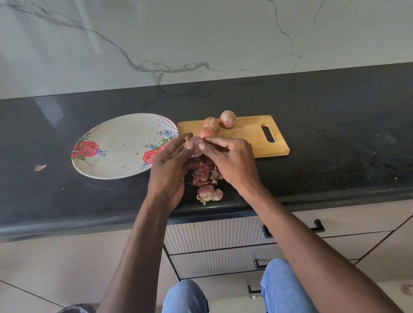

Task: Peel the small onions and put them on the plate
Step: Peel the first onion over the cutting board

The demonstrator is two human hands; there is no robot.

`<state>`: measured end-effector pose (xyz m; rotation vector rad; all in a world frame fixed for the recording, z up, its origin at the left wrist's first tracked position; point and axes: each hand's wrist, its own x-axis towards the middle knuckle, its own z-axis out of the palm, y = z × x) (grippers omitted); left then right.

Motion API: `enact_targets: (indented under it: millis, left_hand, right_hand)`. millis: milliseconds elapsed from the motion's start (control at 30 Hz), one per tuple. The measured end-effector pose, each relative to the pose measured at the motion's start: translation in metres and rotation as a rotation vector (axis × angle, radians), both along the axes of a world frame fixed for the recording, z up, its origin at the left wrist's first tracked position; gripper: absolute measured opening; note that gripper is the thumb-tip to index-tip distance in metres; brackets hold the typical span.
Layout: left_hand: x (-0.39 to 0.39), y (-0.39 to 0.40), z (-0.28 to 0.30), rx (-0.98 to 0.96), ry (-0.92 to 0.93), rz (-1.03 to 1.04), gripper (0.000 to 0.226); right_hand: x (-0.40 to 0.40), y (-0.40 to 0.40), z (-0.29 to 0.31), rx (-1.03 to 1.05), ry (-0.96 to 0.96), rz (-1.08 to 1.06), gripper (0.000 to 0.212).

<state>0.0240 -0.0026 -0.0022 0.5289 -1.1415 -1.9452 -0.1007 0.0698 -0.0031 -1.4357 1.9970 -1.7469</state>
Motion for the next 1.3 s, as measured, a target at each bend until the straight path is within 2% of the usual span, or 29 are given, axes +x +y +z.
enact_targets:
  millis: [133,300,433,633,800,933,1133,1200,1300]
  left_hand:
    - [0.000,0.001,0.000,-0.058,-0.061,0.013,0.034]
    - [-0.001,0.006,0.001,-0.179,-0.108,0.017,0.028]
    - [-0.002,0.009,0.003,-0.251,-0.133,0.027,0.018]
    - [-0.001,0.008,0.002,-0.278,-0.163,0.025,0.019]
    - [-0.001,0.007,0.002,-0.207,-0.140,0.030,0.017]
    - [0.000,0.004,0.001,-0.108,-0.105,0.018,0.027]
    - [0.000,0.001,0.004,0.019,-0.066,0.005,0.012]
    - [0.001,0.001,0.007,0.064,-0.063,0.007,0.013]
    - [0.003,0.001,0.008,0.103,-0.040,0.008,0.013]
  right_hand:
    - [0.001,0.001,-0.001,-0.032,-0.073,-0.034,0.023]
    - [0.005,-0.001,-0.002,-0.022,-0.110,-0.045,0.015]
    - [0.004,-0.004,-0.005,-0.037,-0.035,-0.081,0.020]
    - [0.002,-0.007,-0.010,-0.016,0.019,-0.101,0.025]
    - [0.002,-0.006,-0.009,-0.025,-0.027,-0.103,0.018]
    - [0.004,-0.002,-0.001,-0.030,-0.138,-0.054,0.009]
    - [0.001,0.001,0.002,-0.028,-0.290,-0.031,0.006]
    - [0.002,0.002,0.003,-0.025,-0.269,-0.063,0.009]
    - [0.003,0.004,0.002,-0.055,-0.114,-0.092,0.009]
